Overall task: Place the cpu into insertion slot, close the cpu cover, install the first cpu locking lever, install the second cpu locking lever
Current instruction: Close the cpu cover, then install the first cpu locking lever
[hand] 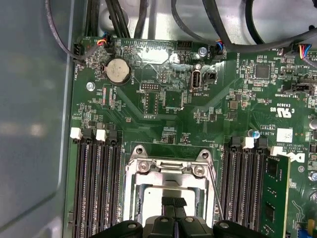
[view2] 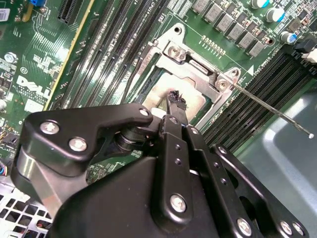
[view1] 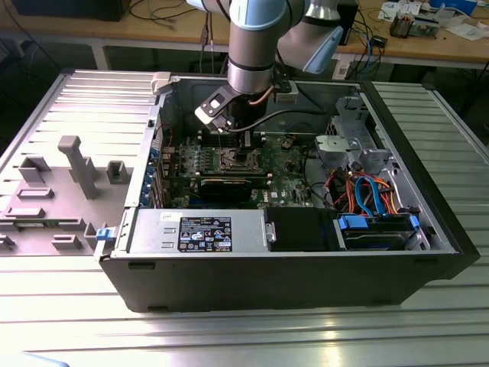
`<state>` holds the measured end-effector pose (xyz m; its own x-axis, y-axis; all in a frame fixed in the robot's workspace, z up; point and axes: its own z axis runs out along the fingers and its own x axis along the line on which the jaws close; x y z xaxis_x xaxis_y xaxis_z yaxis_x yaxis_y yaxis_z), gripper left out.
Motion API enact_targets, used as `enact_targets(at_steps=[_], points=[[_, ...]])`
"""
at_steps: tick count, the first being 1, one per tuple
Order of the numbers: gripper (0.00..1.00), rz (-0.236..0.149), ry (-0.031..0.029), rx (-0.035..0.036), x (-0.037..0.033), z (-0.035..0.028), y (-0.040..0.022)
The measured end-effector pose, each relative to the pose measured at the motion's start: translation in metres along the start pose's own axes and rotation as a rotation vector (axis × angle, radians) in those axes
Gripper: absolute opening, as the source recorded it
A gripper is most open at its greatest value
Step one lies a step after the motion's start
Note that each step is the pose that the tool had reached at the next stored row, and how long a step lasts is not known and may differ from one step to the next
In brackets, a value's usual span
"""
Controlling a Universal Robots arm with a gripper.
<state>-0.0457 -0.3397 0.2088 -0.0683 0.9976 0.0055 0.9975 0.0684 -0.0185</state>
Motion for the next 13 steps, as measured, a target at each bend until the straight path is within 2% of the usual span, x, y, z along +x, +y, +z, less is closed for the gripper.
enact_targets(at_steps=[13], points=[[0.11,0.000,0.0000,0.0000,0.0000,-0.0014,0.0007]])
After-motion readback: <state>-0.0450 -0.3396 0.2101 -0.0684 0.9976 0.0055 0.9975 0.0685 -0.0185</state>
